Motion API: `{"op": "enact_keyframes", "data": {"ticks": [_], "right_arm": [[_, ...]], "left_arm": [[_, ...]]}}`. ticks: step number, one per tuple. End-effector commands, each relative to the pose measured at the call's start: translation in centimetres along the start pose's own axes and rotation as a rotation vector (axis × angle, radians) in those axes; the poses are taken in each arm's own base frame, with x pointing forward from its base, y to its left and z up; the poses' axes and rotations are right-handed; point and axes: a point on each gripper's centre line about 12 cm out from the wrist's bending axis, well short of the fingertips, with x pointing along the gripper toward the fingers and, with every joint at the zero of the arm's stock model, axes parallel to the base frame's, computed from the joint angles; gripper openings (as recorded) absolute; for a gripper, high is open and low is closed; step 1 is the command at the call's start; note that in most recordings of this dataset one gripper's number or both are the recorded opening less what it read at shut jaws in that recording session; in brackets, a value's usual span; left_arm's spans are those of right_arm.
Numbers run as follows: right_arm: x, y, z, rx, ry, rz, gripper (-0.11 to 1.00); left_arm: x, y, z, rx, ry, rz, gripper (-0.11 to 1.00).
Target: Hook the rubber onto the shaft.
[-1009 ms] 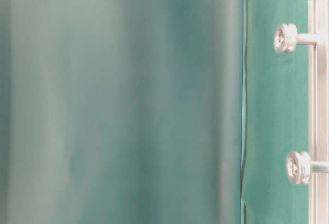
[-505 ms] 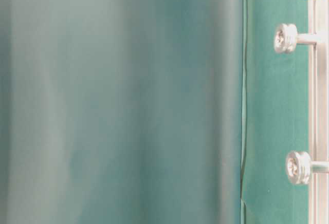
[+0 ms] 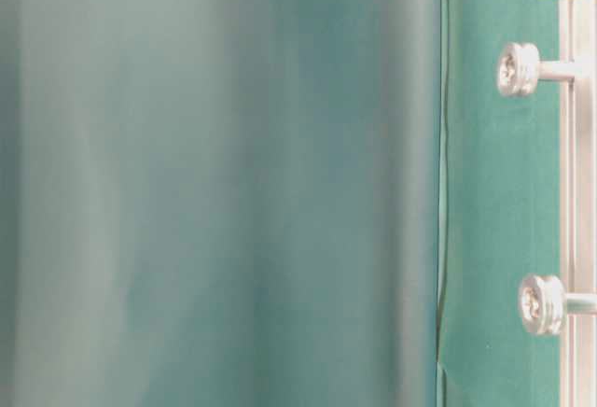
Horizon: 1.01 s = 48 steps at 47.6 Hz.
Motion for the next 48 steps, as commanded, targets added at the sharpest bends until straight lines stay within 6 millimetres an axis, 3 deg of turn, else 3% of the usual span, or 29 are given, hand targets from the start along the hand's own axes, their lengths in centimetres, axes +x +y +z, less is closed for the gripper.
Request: {"op": "enact_keyframes", "data": {"ticks": [1, 20, 48], "right_arm": [[-0.5, 0.1, 0.9, 0.008, 0.02, -0.002, 0.04], [-1.5, -0.3, -1.7, 0.083, 0.459, -0.089, 0.04], [-2.0, -0.5, -2.2, 0.072, 0.525, -0.113, 0.04]], "left_arm": [[-0.3, -0.1, 1.0, 0.006, -0.023, -0.004, 0.02], [-0.2, -0.2, 1.0, 0.006, -0.022, -0.007, 0.02], [-0.3, -0.3, 1.1, 0.01, -0.028, -0.015, 0.02]]}}
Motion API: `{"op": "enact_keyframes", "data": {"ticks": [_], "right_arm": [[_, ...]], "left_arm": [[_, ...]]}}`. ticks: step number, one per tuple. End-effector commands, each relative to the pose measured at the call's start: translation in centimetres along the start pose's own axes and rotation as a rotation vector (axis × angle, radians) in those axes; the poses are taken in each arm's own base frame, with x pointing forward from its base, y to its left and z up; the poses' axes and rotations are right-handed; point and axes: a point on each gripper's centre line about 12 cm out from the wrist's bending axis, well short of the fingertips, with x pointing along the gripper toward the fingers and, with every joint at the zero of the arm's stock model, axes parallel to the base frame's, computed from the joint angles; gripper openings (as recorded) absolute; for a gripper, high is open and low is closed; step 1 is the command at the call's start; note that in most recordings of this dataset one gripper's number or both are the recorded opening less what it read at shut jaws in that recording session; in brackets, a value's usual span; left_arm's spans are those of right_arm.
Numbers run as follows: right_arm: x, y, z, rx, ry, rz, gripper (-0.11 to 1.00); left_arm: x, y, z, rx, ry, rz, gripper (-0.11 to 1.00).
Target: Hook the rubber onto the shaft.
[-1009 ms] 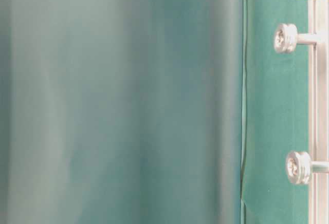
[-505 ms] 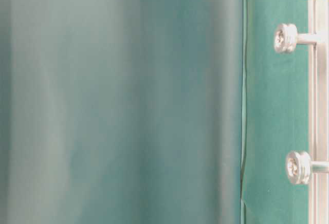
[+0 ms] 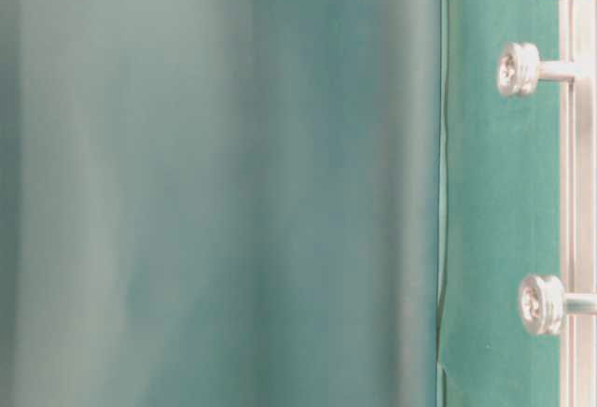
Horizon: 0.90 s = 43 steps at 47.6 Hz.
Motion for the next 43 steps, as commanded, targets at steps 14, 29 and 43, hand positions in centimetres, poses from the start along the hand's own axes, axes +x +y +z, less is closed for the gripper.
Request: {"op": "enact_keyframes", "data": {"ticks": [14, 29, 43], "right_arm": [[-0.6, 0.02, 0.3, 0.0, 0.003, -0.003, 0.24], [-0.58, -0.04, 0.21, -0.015, 0.012, -0.011, 0.99], [-0.58, -0.02, 0.21, -0.014, 0.012, -0.01, 0.98]], "left_arm": [[-0.26, -0.09, 1.24, 0.007, -0.034, -0.004, 0.02], [-0.31, -0.09, 1.38, 0.007, -0.038, -0.004, 0.02], [-0.33, -0.15, 1.43, 0.008, -0.04, -0.007, 0.02]]}}
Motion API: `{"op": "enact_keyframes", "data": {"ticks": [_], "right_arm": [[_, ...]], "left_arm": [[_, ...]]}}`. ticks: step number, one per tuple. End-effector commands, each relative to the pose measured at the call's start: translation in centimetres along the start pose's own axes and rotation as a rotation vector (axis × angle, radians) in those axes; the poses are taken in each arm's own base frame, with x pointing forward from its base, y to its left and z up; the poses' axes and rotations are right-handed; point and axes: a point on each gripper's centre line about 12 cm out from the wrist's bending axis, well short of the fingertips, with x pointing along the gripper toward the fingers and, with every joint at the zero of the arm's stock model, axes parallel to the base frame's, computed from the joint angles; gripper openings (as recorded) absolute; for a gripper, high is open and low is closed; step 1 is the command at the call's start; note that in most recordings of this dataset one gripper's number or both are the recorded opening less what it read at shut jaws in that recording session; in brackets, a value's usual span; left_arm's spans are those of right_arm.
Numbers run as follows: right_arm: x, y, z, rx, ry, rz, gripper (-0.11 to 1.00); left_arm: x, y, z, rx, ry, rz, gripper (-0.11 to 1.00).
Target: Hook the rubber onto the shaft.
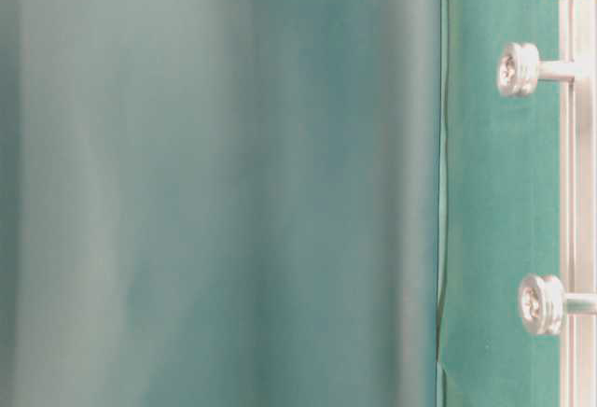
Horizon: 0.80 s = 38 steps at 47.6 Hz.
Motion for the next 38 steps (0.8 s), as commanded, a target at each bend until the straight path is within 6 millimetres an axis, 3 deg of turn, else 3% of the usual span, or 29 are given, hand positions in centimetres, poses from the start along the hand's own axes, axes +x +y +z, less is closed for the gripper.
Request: {"op": "enact_keyframes", "data": {"ticks": [1, 22, 38], "right_arm": [[-0.6, 0.1, 0.5, -0.001, -0.018, 0.004, 0.98], [-0.4, 0.2, 0.9, 0.001, -0.02, 0.008, 0.98], [0.1, 0.8, 3.2, -0.004, -0.062, 0.018, 0.98]], "left_arm": [[-0.3, -0.1, 1.2, 0.005, -0.031, -0.003, 0.02], [-0.1, -0.1, 1.1, 0.005, -0.025, -0.003, 0.02], [-0.1, -0.1, 1.1, 0.006, -0.025, -0.003, 0.02]]}}
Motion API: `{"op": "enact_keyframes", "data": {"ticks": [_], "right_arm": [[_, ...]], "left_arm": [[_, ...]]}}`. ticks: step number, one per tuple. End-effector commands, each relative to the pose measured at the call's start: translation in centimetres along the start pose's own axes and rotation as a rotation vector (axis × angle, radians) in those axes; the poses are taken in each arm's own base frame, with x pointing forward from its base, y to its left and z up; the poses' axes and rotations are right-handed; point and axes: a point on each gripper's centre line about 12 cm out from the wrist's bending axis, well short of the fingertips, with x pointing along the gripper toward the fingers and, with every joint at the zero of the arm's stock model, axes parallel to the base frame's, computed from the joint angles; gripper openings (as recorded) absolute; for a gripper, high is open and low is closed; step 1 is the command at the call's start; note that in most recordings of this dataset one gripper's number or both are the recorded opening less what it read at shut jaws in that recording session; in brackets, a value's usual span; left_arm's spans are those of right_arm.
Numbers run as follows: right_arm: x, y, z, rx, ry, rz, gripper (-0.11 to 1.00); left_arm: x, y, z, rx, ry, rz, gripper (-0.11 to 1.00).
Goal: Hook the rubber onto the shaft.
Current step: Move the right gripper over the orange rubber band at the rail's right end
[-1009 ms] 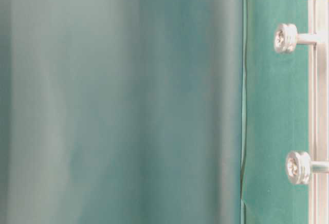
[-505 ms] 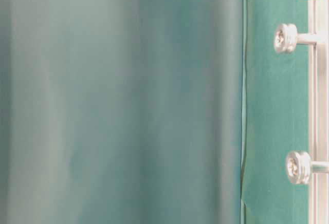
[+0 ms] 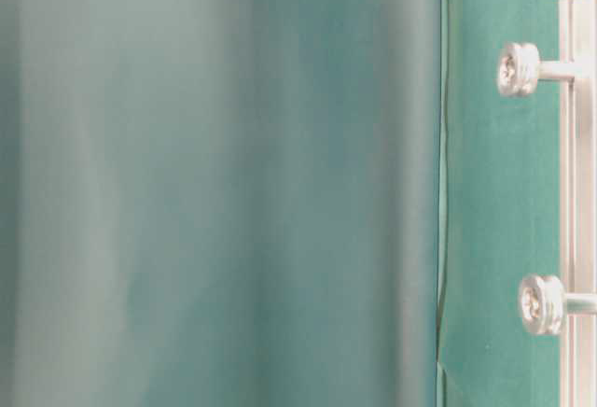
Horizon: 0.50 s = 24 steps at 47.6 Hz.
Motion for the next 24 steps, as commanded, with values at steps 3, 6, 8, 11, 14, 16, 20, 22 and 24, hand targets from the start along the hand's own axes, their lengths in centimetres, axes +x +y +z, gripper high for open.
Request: {"op": "enact_keyframes", "data": {"ticks": [3, 6, 8, 11, 14, 16, 20, 22, 24], "right_arm": [[-0.4, 0.5, 1.9, -0.008, -0.041, 0.013, 0.98], [-0.1, 0.8, 2.5, -0.02, -0.043, 0.014, 0.98], [0.0, 1.0, 2.9, -0.031, -0.044, 0.016, 0.98], [0.4, 1.4, 3.6, -0.05, -0.045, 0.021, 0.98], [0.8, 1.6, 4.2, -0.057, -0.047, 0.023, 0.98], [1.0, 1.8, 4.7, -0.061, -0.053, 0.024, 0.98], [1.3, 2.2, 5.8, -0.065, -0.065, 0.029, 0.98], [1.3, 2.3, 6.2, -0.065, -0.069, 0.03, 0.98], [1.5, 2.5, 6.6, -0.065, -0.068, 0.03, 0.98]], "left_arm": [[-0.3, 0.0, 1.2, 0.005, -0.031, -0.001, 0.02], [-0.2, 0.0, 1.2, 0.006, -0.028, -0.001, 0.02], [-0.2, 0.0, 1.2, 0.006, -0.028, -0.001, 0.02], [-0.2, 0.0, 1.2, 0.006, -0.028, -0.001, 0.02], [-0.3, 0.0, 1.2, 0.005, -0.029, -0.001, 0.02], [-0.2, 0.0, 1.2, 0.006, -0.028, -0.001, 0.02], [-0.2, 0.0, 1.1, 0.006, -0.026, -0.001, 0.02], [-0.2, 0.0, 1.2, 0.006, -0.028, -0.001, 0.02], [-0.3, 0.0, 1.2, 0.005, -0.029, -0.001, 0.02]]}}
